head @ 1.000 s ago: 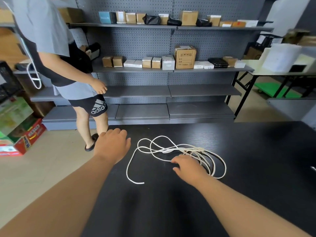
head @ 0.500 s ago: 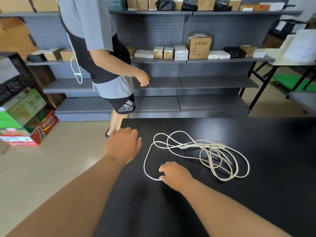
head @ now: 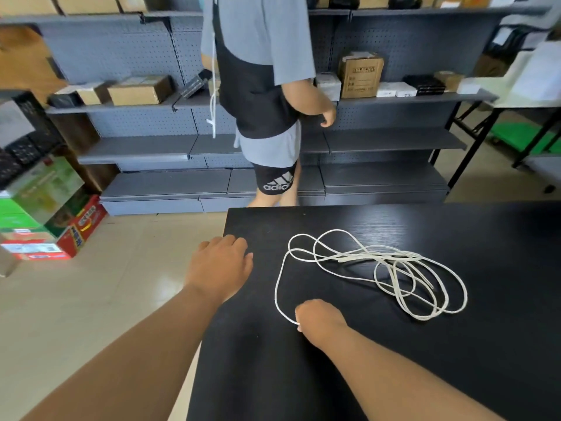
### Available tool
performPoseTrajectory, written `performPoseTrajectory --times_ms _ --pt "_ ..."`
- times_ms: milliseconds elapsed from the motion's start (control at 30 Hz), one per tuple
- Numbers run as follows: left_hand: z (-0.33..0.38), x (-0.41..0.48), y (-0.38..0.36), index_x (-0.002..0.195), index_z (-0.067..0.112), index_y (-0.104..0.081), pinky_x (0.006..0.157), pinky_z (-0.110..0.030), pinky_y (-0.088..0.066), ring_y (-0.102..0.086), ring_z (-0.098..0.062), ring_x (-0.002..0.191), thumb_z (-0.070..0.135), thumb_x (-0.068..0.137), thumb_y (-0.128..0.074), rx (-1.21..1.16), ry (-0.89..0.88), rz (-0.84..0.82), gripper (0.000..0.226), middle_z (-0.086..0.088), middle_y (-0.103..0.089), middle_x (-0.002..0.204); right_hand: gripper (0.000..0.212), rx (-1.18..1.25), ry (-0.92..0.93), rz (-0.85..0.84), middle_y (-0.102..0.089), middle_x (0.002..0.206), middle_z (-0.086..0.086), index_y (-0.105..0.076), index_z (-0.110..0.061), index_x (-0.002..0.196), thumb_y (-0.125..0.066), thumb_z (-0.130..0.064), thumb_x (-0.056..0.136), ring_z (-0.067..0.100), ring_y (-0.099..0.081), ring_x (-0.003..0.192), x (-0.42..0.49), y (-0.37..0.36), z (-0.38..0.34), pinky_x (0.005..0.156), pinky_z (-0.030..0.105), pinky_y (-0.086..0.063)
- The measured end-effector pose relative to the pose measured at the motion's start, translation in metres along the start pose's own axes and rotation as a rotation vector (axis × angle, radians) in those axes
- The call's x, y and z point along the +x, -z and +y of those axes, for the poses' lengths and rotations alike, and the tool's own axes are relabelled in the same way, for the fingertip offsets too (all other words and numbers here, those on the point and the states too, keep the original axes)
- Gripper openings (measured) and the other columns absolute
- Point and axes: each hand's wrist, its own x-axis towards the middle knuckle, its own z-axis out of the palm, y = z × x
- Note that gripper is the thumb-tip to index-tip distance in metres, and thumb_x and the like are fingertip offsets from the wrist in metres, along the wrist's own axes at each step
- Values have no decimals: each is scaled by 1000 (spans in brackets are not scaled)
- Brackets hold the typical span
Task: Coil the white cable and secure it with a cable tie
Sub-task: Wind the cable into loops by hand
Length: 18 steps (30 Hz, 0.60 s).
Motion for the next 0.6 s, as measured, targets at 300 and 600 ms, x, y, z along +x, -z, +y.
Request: performPoseTrajectory --times_ms 300,600 --pt "14 15 28 121 15 -58 99 -31 -38 -52 -21 117 24 98 -36 -474 -41 48 33 -2 -60 125 15 537 141 280 -70 88 -2 -74 -13 92 -64 -21 83 13 -61 83 -38 132 30 73 18 -46" --pt "73 38 78 138 28 -41 97 -17 -25 -39 -11 130 19 82 -62 -714 -229 -163 61 6 -42 144 12 868 278 550 -64 64 -9 -70 -23 73 -69 -14 81 -2 -53 59 -127 256 79 63 12 -42"
